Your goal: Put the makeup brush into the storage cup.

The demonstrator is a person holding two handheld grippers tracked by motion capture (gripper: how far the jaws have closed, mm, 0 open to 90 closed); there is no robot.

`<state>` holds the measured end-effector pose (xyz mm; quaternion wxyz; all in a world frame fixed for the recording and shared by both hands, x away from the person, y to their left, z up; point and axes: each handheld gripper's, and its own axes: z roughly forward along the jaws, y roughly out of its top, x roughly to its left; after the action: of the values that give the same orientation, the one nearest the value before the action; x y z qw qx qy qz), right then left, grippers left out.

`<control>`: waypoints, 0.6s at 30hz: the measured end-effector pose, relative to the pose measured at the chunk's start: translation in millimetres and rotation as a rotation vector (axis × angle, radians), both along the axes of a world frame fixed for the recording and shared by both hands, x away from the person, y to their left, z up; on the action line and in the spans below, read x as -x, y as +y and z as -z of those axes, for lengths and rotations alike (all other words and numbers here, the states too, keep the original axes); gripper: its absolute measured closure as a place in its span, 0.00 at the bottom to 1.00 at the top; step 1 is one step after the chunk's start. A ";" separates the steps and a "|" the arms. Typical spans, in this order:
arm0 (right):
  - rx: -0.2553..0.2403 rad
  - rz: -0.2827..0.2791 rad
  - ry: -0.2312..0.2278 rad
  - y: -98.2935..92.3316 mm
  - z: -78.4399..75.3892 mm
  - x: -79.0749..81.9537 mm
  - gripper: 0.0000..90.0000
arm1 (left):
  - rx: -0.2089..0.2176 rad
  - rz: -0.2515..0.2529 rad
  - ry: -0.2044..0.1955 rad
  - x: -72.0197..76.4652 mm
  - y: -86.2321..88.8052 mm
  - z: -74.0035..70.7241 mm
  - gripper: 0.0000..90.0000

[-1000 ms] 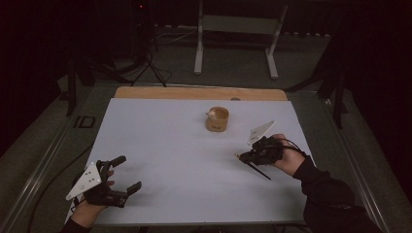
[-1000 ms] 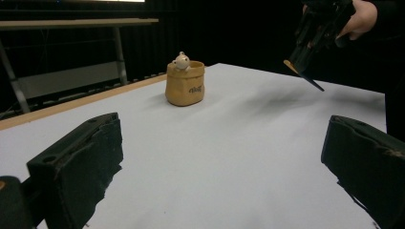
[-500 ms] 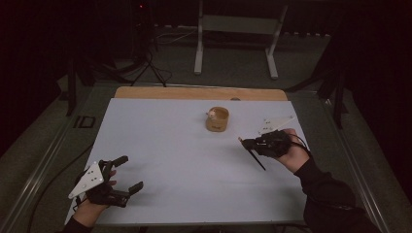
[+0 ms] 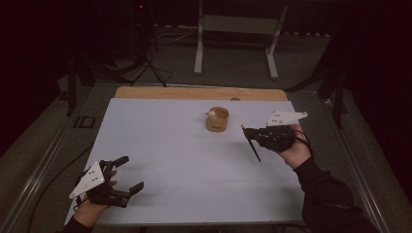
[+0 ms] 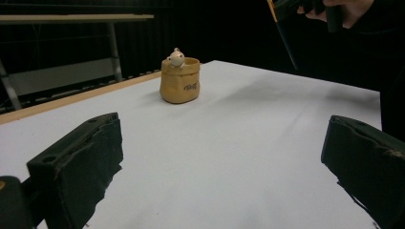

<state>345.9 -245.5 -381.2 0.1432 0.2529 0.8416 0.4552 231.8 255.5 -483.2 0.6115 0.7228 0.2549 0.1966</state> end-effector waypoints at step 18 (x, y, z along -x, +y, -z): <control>-0.112 0.071 -0.110 5.7 -22.2 -4.5 0.93 | 0.001 0.002 0.009 -0.7 -1.6 1.3 0.02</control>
<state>350.4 -239.8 -359.0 0.1911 0.2649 0.7962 0.5093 232.5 254.0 -484.4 0.6108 0.7236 0.2571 0.1929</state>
